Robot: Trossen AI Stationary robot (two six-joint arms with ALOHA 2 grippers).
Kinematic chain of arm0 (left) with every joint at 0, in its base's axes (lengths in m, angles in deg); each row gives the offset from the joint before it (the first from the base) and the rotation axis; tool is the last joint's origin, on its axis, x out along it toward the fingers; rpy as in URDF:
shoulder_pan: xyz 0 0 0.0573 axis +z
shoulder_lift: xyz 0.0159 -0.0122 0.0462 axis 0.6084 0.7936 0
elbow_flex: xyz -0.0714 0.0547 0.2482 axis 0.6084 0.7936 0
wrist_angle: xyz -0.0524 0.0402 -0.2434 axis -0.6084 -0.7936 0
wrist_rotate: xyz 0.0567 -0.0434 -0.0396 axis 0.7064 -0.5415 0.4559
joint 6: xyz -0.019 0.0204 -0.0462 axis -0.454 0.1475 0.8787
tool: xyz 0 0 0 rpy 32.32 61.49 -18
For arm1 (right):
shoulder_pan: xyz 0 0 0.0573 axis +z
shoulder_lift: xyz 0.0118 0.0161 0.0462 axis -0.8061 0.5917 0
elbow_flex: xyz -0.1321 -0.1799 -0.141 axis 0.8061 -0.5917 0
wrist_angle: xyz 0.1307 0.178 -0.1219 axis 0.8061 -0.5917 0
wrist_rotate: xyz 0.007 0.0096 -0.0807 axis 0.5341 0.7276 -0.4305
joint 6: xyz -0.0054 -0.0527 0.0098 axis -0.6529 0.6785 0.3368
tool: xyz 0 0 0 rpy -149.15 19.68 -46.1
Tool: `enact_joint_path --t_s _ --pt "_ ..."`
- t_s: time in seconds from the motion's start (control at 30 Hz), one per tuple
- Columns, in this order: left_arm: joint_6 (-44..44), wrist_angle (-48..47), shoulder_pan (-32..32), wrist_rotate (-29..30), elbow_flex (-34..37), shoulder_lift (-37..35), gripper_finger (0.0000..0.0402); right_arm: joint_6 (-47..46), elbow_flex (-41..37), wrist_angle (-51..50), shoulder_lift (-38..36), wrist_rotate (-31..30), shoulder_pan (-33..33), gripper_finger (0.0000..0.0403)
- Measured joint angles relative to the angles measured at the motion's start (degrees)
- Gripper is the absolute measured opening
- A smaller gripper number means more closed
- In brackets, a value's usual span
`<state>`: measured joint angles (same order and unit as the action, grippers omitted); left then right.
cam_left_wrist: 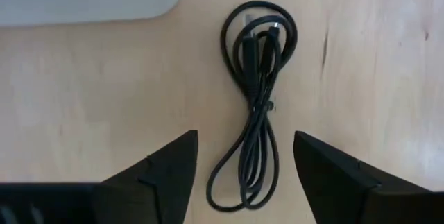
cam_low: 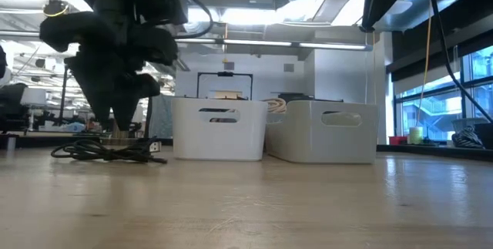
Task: Pick & Place USB Port
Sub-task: Put the black charger cable into the gray bin
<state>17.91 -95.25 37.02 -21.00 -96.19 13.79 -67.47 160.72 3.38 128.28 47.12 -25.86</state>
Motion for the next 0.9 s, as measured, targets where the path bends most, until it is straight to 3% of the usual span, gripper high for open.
enact_joint_path --t_s 0.57,0.77,0.9 --pt "3.84 12.04 -4.18 0.56 7.02 1.51 0.0224 0.17 0.00 0.21 0.00 0.00 0.00 0.0151" --pt "4.08 16.93 -4.93 3.58 9.42 3.61 0.0223 0.15 0.00 0.24 0.00 0.00 0.00 0.0151" --pt "4.52 17.04 -5.25 4.91 9.48 3.98 0.0183 0.17 0.00 0.22 0.00 0.01 0.00 0.0151"
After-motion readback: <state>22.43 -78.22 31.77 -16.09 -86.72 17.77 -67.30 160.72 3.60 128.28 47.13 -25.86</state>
